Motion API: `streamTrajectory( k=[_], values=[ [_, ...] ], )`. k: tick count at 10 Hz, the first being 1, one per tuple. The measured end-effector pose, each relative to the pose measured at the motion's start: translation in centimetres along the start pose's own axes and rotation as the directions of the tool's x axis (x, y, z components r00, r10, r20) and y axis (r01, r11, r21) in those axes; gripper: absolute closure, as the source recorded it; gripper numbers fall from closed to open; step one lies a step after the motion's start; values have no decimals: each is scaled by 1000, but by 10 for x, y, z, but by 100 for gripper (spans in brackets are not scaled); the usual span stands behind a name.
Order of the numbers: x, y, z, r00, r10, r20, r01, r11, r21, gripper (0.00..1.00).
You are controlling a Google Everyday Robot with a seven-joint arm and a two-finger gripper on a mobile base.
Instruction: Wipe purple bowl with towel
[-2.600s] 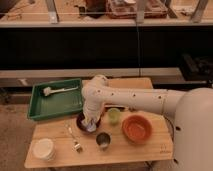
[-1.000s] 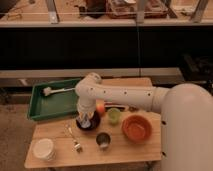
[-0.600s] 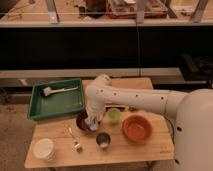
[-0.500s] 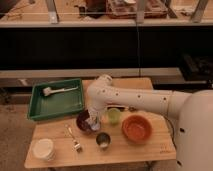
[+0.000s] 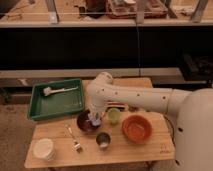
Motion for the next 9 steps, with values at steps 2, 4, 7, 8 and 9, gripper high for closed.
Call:
streamTrajectory(
  k=[2,4,7,8,9],
  values=[
    [7,-7,11,1000,-8,7,8,1000,-10,100],
    [9,-13,18,1000,-24,5,24,1000,-18,100],
    [-2,-47,20,995,-93,23,92,996,22,100],
    [-7,-50,20,994,-106,33,105,994,32,100],
    [-14,-53,22,991,-122,49,120,992,45,100]
  ],
)
